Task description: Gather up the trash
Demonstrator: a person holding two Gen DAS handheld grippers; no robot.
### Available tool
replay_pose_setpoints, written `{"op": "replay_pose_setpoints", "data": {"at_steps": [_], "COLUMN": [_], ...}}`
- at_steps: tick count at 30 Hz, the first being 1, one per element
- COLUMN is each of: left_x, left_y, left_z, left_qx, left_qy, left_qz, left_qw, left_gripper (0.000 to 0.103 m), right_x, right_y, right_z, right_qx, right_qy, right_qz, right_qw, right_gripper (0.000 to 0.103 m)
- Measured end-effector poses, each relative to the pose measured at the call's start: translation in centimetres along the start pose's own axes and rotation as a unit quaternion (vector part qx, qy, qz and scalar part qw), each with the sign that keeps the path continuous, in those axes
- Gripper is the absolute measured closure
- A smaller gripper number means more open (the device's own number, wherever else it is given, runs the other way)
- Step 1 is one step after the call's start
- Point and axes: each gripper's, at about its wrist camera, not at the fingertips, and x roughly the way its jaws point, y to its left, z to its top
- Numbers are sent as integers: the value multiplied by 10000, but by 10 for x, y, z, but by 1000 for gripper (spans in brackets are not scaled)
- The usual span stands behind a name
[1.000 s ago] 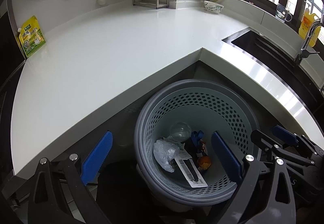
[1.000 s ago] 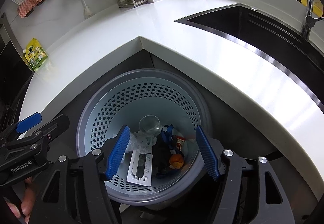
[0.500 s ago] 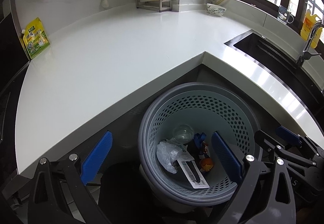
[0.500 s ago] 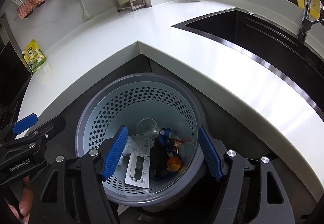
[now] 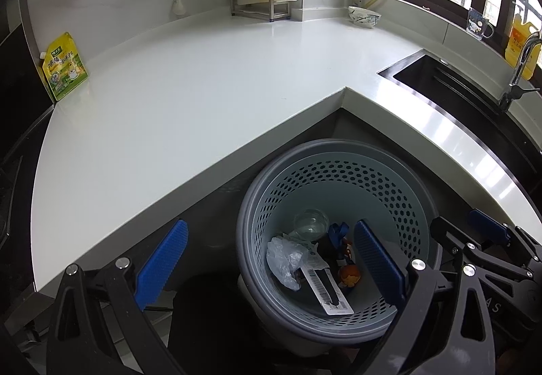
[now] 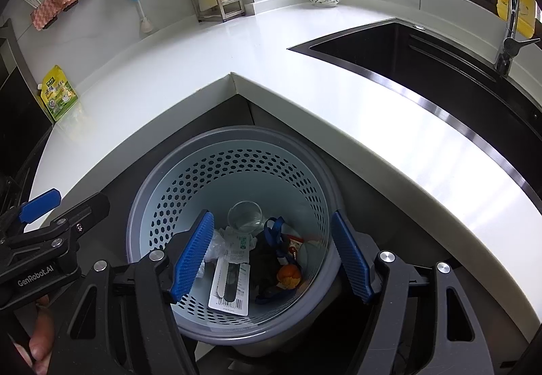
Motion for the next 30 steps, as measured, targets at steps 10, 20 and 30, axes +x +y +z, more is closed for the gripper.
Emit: {"op": "replay_pose_setpoints", "data": {"at_steps": [10,20,30], "left_x": [1,1,0], "left_y": [1,2,3], "left_z": [-1,0,0], "left_qx": [-46,-60,-69], "left_qy": [4,9,5], "left_qz": [63,75,111], "left_qw": [10000,10000,9999], "left_gripper": [6,6,6], "right_x": [0,-1,-1], "right_y": [0,0,1], "right_z": [0,0,0], "right_qx": [-1,-10,-9], "right_qy": [-4,-17,-16], "right_qz": [-5,-5,-10], "right_qw": [10000,10000,10000], "right_gripper": [34,34,34]}}
